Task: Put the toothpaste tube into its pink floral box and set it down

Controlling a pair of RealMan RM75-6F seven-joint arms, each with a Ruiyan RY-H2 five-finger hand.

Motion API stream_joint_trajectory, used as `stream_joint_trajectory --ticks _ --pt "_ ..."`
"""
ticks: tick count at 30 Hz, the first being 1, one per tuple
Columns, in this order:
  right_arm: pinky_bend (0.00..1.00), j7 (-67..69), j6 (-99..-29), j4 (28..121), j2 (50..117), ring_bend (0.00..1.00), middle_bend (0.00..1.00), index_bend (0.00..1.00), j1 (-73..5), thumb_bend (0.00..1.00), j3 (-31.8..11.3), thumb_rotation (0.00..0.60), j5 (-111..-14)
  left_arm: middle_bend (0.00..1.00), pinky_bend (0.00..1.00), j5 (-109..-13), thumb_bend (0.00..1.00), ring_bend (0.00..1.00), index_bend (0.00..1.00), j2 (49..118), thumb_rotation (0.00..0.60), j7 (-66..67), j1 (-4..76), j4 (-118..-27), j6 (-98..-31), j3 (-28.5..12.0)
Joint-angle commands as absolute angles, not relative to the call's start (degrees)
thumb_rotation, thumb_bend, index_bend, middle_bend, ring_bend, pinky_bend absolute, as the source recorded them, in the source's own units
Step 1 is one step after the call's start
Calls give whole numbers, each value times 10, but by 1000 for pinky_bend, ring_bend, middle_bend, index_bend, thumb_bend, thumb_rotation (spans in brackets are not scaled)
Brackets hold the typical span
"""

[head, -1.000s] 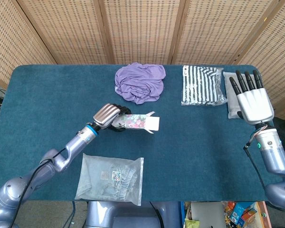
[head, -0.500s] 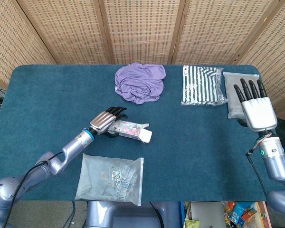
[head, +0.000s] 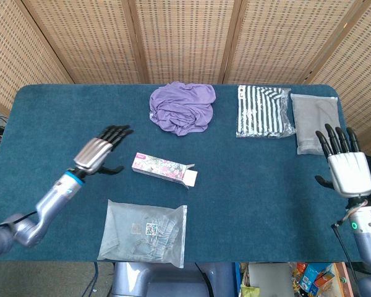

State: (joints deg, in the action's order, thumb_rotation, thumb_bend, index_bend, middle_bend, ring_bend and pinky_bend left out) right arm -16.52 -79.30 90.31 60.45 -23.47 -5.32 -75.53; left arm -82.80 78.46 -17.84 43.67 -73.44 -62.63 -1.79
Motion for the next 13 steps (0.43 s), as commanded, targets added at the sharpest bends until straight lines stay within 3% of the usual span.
stream_joint_trajectory --ticks 1,8,13 --pt "0 -135 -830 899 621 0 0 0 -202 0 -33 600 -793 0 0 -763 228 0 0 695 600 -39 325 -875 -746 -16" --pt "0 -109 -885 886 652 0 0 0 -154 0 -10 600 -840 0 0 -734 215 0 0 659 600 83 222 -958 -863 7" --pt "0 -94 -904 875 668 0 0 0 -134 0 -1 600 -862 0 0 -733 215 0 0 646 600 99 178 -1000 -895 20"
